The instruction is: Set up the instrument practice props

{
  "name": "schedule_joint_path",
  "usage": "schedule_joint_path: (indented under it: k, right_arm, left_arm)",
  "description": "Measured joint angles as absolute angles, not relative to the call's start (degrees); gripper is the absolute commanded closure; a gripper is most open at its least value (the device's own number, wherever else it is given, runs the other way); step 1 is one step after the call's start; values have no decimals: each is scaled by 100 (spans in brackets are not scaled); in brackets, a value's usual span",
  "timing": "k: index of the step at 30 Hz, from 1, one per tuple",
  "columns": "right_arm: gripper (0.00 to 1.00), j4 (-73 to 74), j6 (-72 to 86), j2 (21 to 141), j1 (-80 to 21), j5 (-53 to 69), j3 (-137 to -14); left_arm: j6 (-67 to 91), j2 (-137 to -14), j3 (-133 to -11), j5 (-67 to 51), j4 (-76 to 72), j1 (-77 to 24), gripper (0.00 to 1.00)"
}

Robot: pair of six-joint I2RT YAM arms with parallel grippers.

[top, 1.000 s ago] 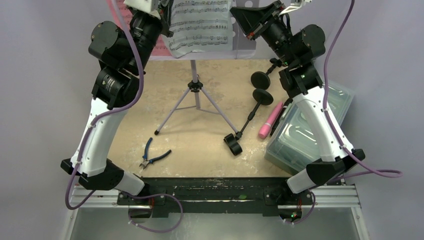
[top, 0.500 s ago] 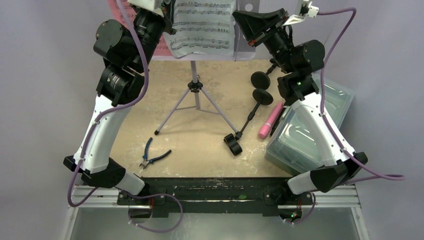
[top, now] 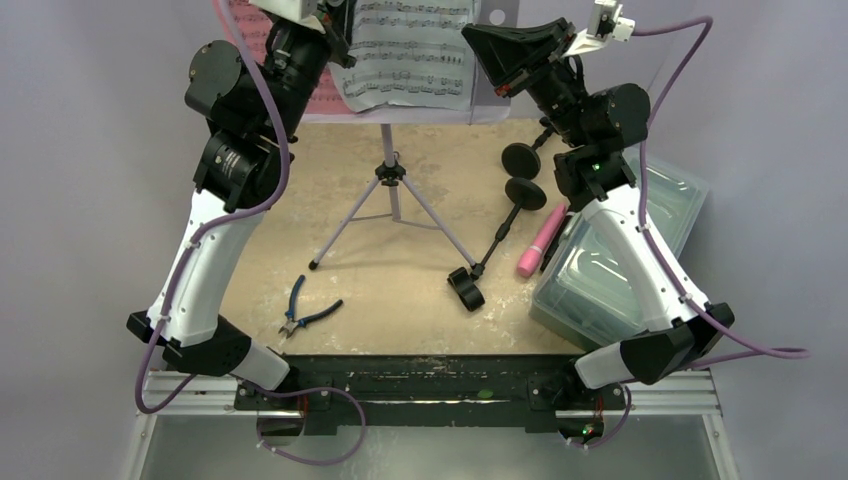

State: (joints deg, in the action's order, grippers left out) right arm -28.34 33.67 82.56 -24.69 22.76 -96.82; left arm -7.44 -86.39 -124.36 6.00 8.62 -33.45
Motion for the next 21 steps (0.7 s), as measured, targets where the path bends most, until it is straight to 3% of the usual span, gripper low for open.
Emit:
schedule_joint_path:
  k: [21]
  right_arm:
    - [100,-2812,3367,8324,-2469,2359,-9771]
  left_arm:
    - [137,-8792,-12197,1,-5,-3345,100]
